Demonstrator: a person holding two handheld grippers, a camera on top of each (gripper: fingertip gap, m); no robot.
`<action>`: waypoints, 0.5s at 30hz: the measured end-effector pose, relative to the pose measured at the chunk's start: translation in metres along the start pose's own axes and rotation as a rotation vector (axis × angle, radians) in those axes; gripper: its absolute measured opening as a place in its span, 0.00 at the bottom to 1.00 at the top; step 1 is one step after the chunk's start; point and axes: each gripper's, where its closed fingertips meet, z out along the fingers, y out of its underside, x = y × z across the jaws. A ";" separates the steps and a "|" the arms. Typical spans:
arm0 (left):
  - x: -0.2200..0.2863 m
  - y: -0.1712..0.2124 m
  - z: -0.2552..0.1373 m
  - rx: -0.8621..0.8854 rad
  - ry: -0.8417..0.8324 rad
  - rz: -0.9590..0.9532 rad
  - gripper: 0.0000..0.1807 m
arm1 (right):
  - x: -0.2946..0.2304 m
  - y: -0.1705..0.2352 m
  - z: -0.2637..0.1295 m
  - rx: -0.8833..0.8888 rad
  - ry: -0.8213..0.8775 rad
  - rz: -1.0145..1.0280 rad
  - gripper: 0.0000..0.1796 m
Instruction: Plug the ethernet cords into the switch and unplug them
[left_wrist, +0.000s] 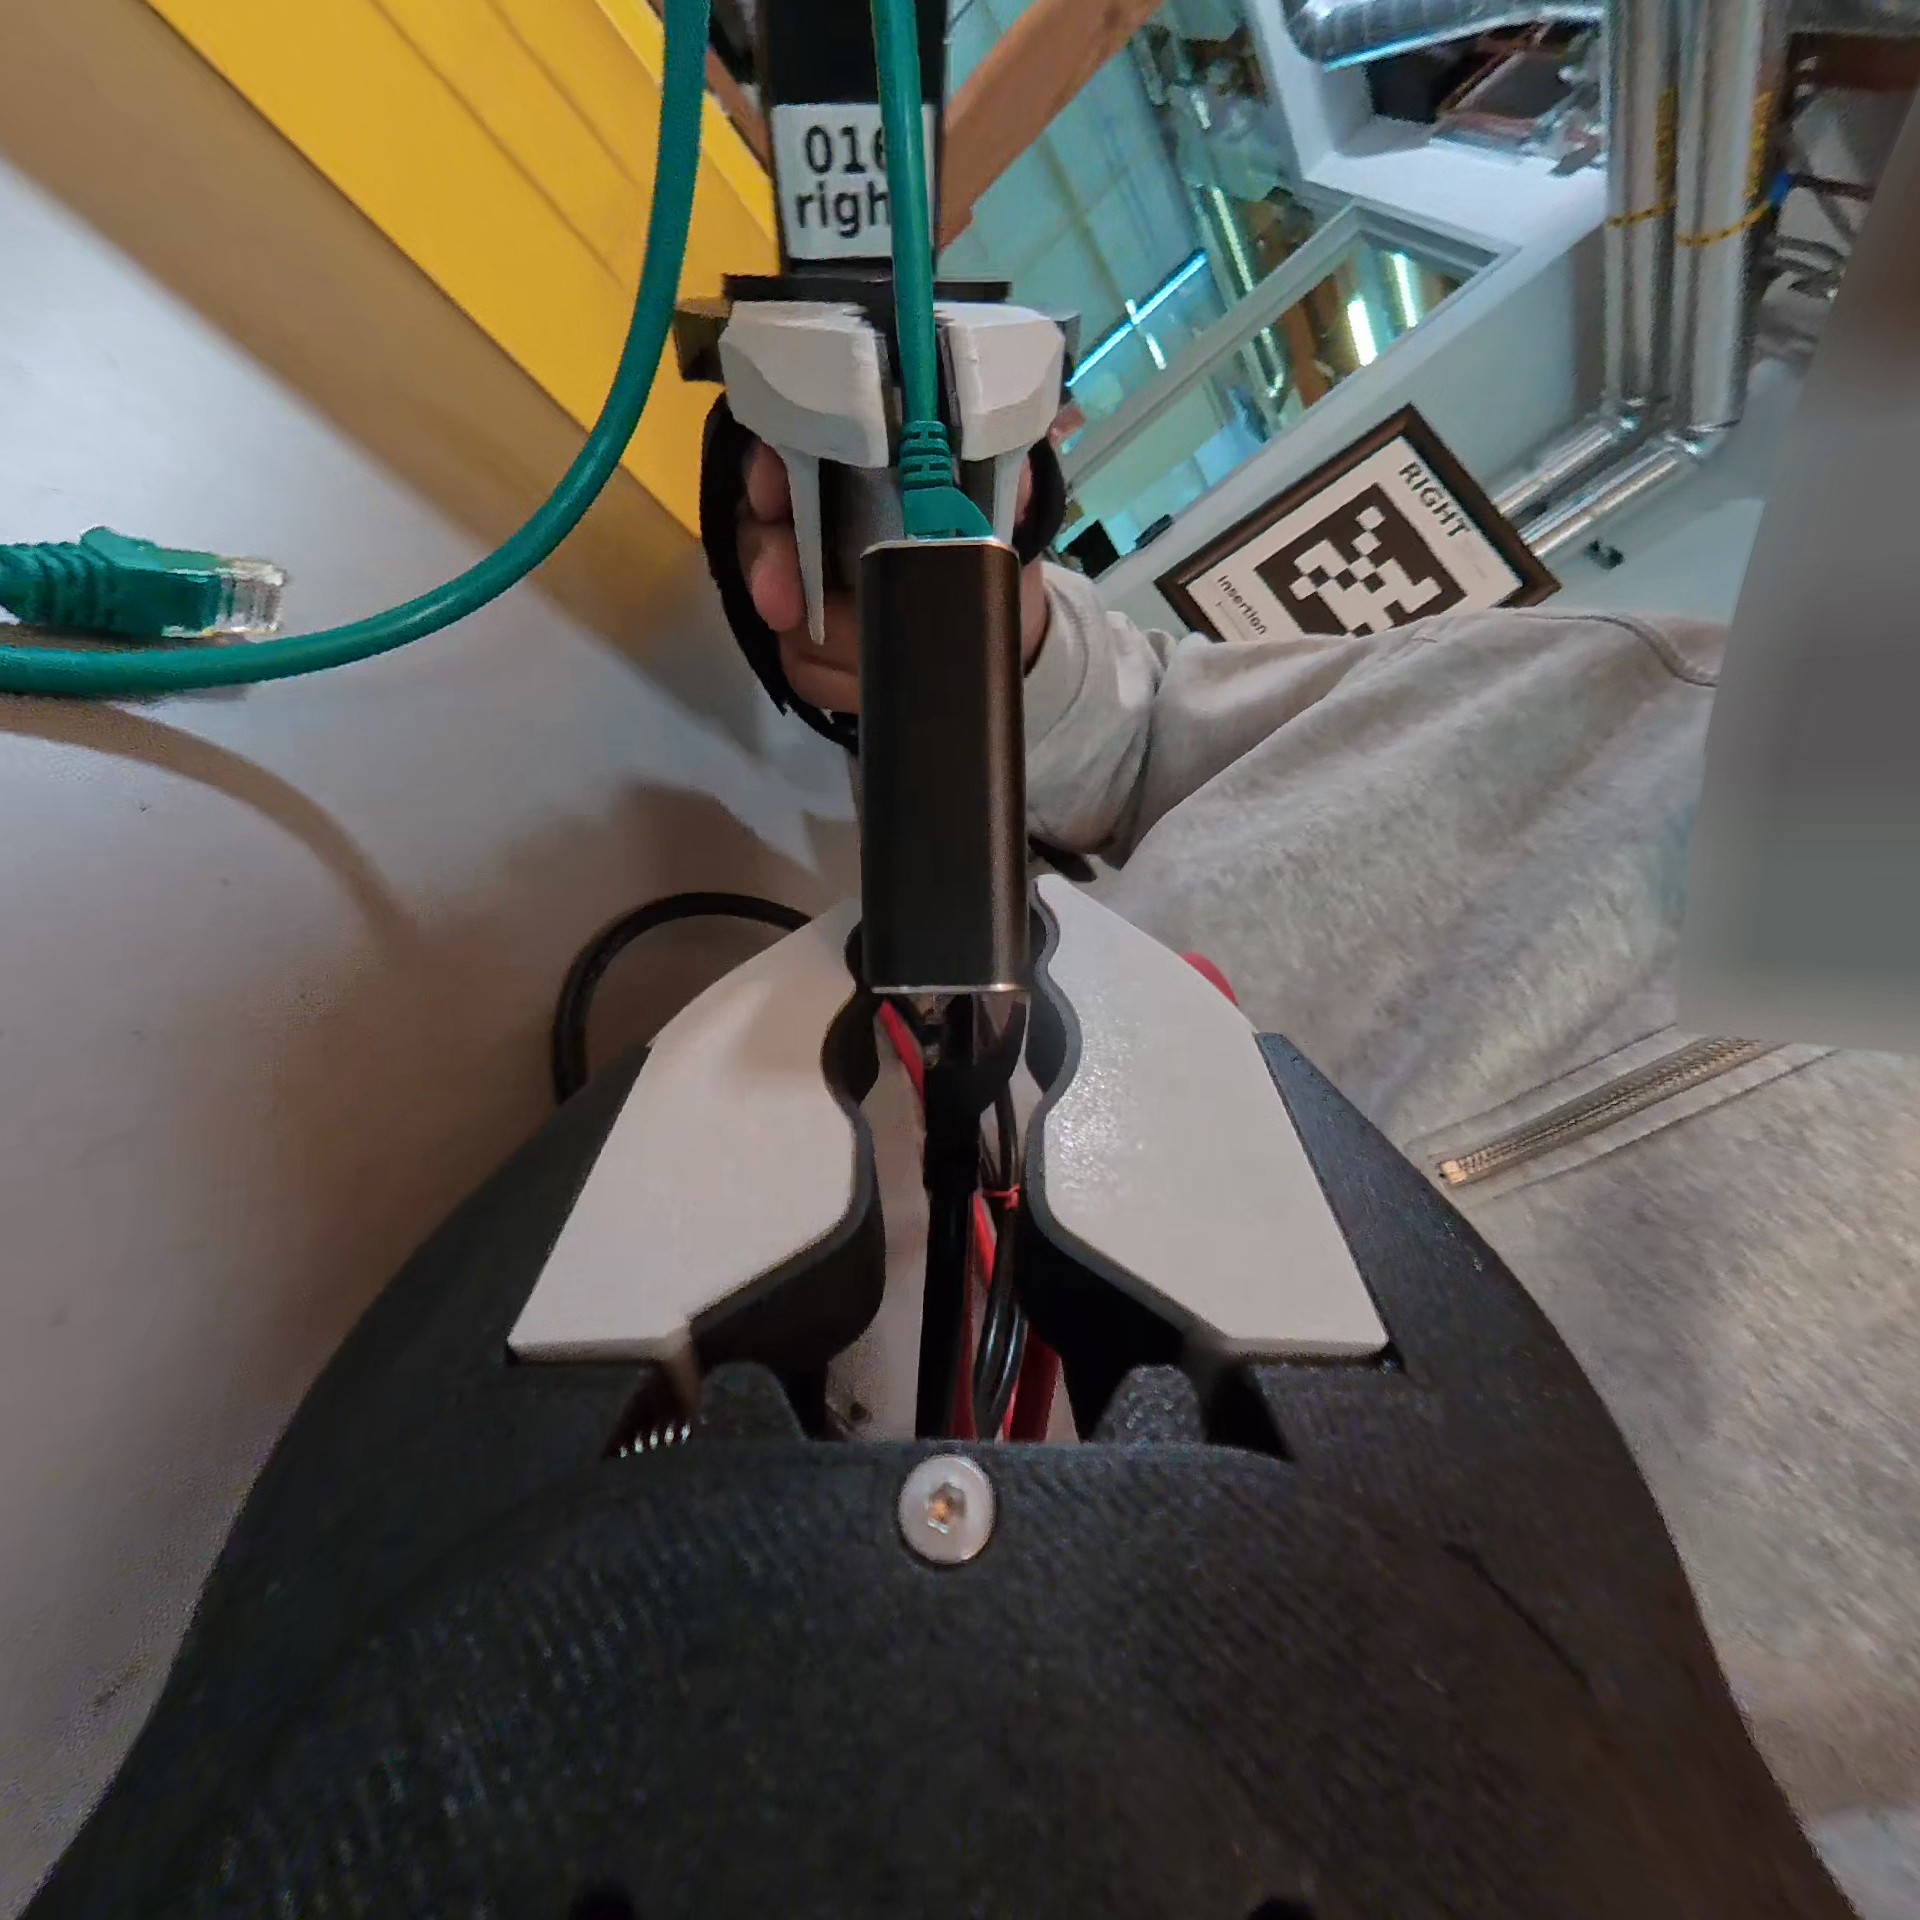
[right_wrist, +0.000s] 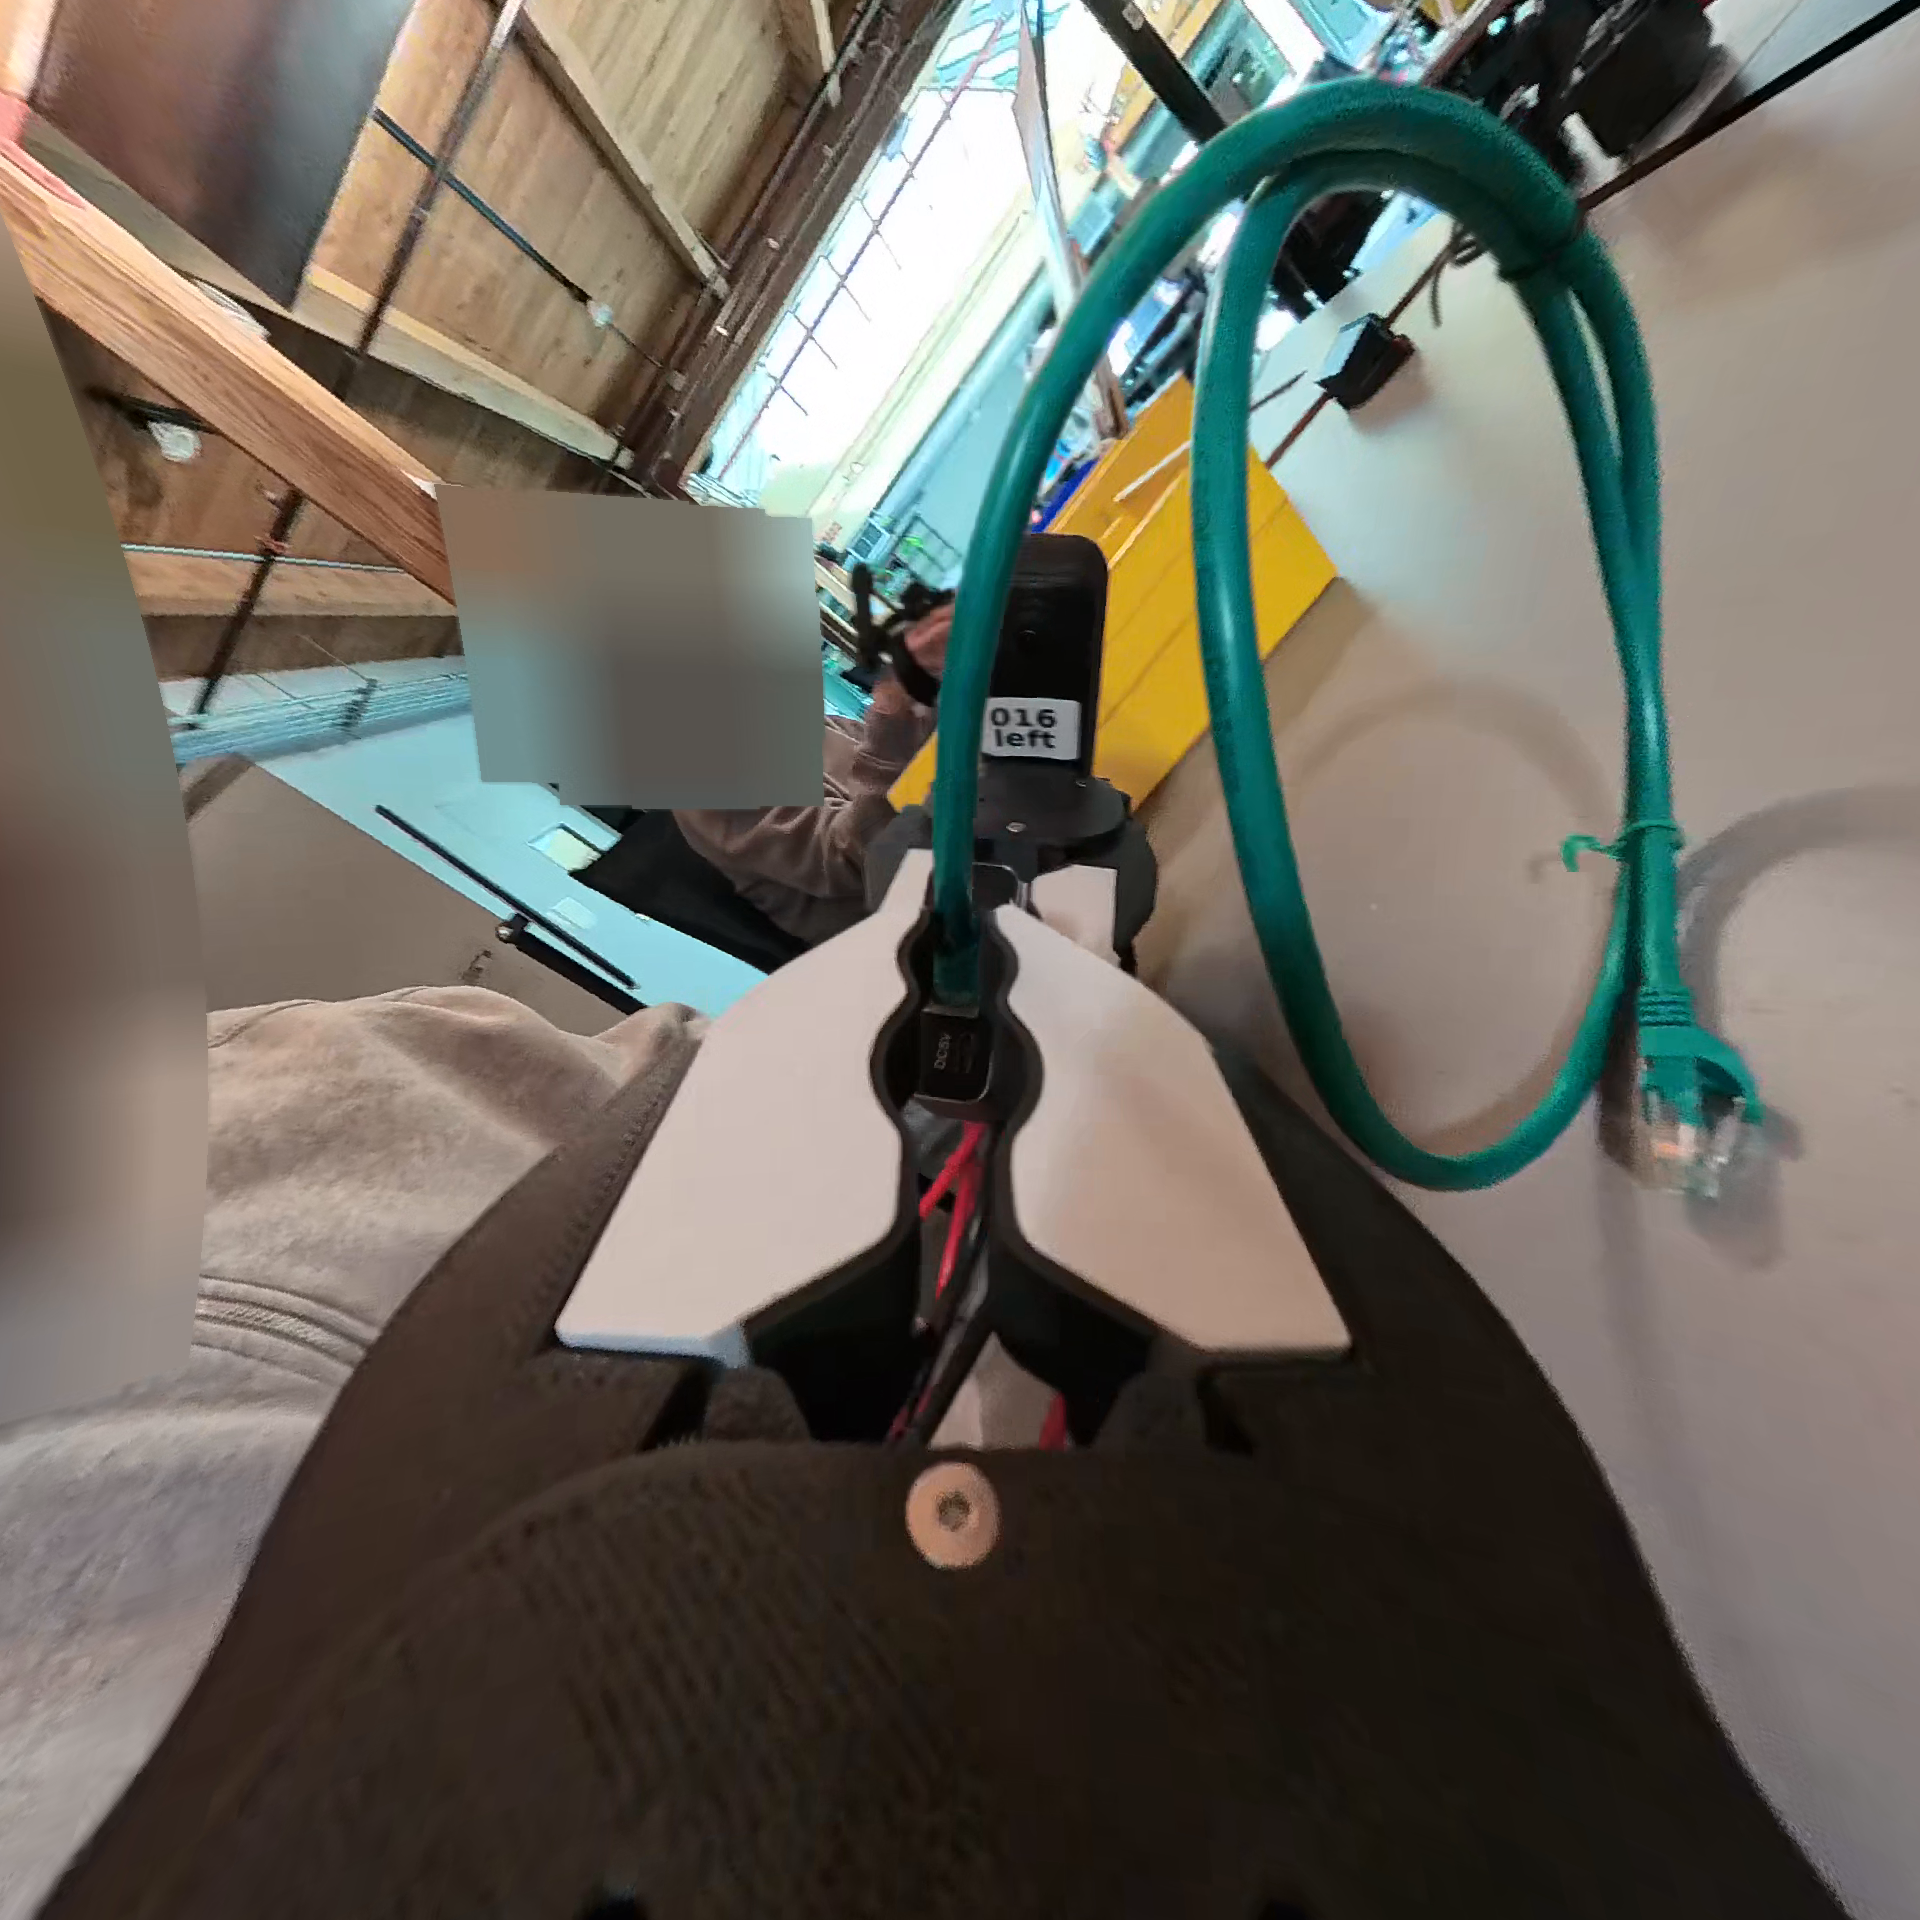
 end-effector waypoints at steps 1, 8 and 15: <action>-0.002 0.001 0.000 -0.006 -0.008 -0.001 0.14 | 0.002 0.002 0.000 -0.002 0.022 -0.022 0.04; -0.009 0.003 0.000 -0.004 -0.052 0.002 0.14 | 0.012 0.006 0.000 0.021 0.053 0.006 0.05; -0.013 0.001 0.000 -0.011 -0.108 0.036 0.14 | 0.014 0.008 0.001 0.007 0.107 -0.071 0.05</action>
